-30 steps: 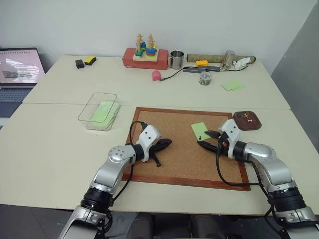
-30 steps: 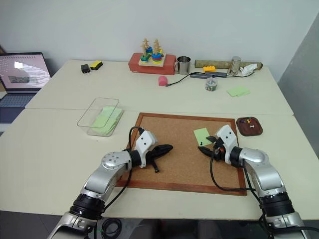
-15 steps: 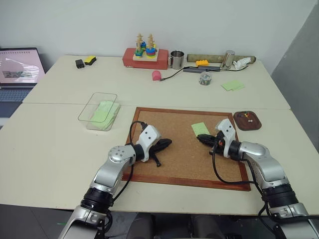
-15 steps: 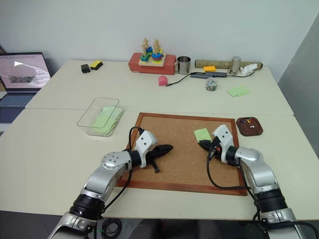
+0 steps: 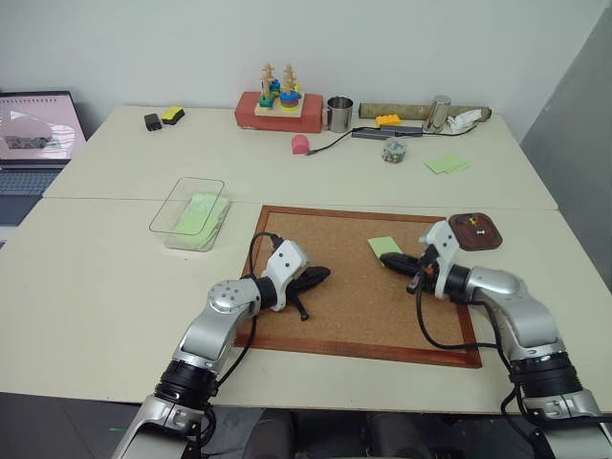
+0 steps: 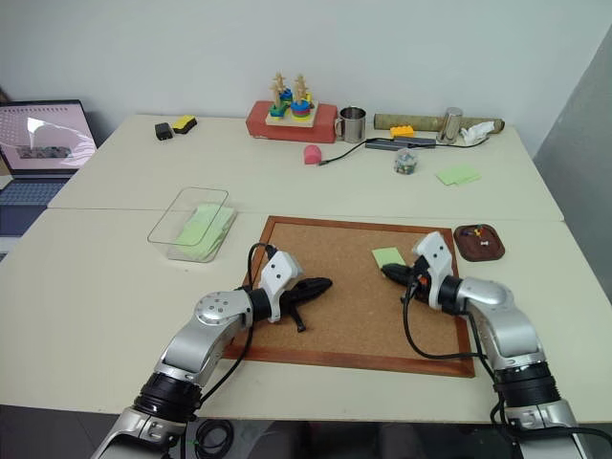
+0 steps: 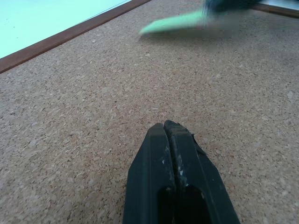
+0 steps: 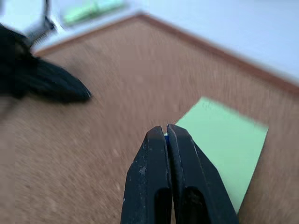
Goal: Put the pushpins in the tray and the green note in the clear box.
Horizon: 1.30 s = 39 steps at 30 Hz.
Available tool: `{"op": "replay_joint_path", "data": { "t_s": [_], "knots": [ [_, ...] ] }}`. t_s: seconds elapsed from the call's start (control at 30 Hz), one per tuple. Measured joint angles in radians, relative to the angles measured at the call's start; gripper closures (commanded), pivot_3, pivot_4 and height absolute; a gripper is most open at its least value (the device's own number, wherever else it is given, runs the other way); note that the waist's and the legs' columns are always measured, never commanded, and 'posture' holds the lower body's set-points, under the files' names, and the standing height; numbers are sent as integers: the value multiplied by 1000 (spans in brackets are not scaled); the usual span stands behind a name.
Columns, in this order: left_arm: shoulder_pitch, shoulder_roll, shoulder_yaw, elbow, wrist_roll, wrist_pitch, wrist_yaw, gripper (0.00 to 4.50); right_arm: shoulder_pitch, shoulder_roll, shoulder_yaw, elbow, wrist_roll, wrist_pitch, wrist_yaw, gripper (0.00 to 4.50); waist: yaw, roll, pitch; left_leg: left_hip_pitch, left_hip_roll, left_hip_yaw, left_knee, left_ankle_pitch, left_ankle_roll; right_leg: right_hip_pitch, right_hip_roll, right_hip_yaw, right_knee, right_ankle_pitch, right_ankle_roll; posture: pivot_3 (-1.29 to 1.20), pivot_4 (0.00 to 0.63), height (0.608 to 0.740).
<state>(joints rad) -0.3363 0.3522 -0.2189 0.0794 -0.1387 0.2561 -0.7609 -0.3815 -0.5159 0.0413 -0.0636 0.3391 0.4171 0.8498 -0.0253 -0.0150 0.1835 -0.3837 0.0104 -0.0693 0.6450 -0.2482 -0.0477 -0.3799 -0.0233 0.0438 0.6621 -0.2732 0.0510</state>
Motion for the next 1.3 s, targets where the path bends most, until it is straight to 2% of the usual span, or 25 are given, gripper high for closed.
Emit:
{"op": "replay_joint_path", "data": {
  "t_s": [0.23, 0.33, 0.4, 0.53, 0.73, 0.83, 1.03, 1.17, 1.3],
  "knots": [
    [-12, -17, 20, 0, -15, 38, 6, 4500, -8, -24, -3, -63, 6, 7, 7, 4488, 2, 0, 0, 0, 0, -1, 0, 0, 0, 0, 0, -1, 0, 0, 0, 0, 150, 740],
    [-15, -32, 58, -21, -74, 109, 7, 4053, -15, -41, 1, -98, -5, -3, 16, 4500, -1, -1, 1, -2, 0, -1, 0, 0, 0, -2, 0, 0, 0, 0, 0, 0, 150, 740],
    [-13, -43, 129, -97, -194, 222, 6, 3616, -22, -69, 9, -124, -28, -42, 23, 4500, -4, -2, 2, -10, 1, -1, 1, 0, 0, -9, 0, -1, 1, 0, 0, 0, 150, 740],
    [-15, -51, 260, -234, -413, 415, 27, 2795, -27, -74, 19, -138, -76, -138, 21, 4500, -6, -2, 2, -11, 1, -2, 0, 0, 0, -10, 1, -2, 1, 2, -4, 0, 150, 740],
    [-1, -141, 410, -321, -747, 650, 147, 1600, -29, -72, 26, -138, -163, -339, 17, 4500, -4, -3, 3, -12, 0, -3, 0, 0, -1, -9, -1, -3, 0, 2, -4, 0, 150, 740],
    [-13, -199, 431, -317, -820, 677, 221, 954, -33, -72, 46, -136, -208, -453, 20, 4500, -3, -3, 3, -11, 0, -3, 1, 1, -2, -9, -1, -3, 1, 3, -4, 0, 150, 740],
    [-73, -273, 431, -284, -900, 681, 286, 954, -34, -66, 74, -127, -273, -651, 18, 4500, -3, -4, 3, -11, -1, -3, 0, 2, -4, -9, 0, -3, 1, 3, -4, 0, 150, 740],
    [-99, -281, 416, -251, -919, 685, 292, 954, -27, -64, 102, -127, -299, -734, 18, 4500, -3, -4, 3, -11, 0, -3, 0, 3, -5, -9, 0, -3, 1, 3, -4, 0, 150, 740],
    [-107, -280, 389, -232, -917, 677, 288, 1583, -23, -64, 118, -127, -316, -761, 18, 4500, -3, -4, 3, -11, 0, -3, 0, 3, -6, -9, 0, -2, 1, 3, -5, 0, 150, 740]
  ]
}}
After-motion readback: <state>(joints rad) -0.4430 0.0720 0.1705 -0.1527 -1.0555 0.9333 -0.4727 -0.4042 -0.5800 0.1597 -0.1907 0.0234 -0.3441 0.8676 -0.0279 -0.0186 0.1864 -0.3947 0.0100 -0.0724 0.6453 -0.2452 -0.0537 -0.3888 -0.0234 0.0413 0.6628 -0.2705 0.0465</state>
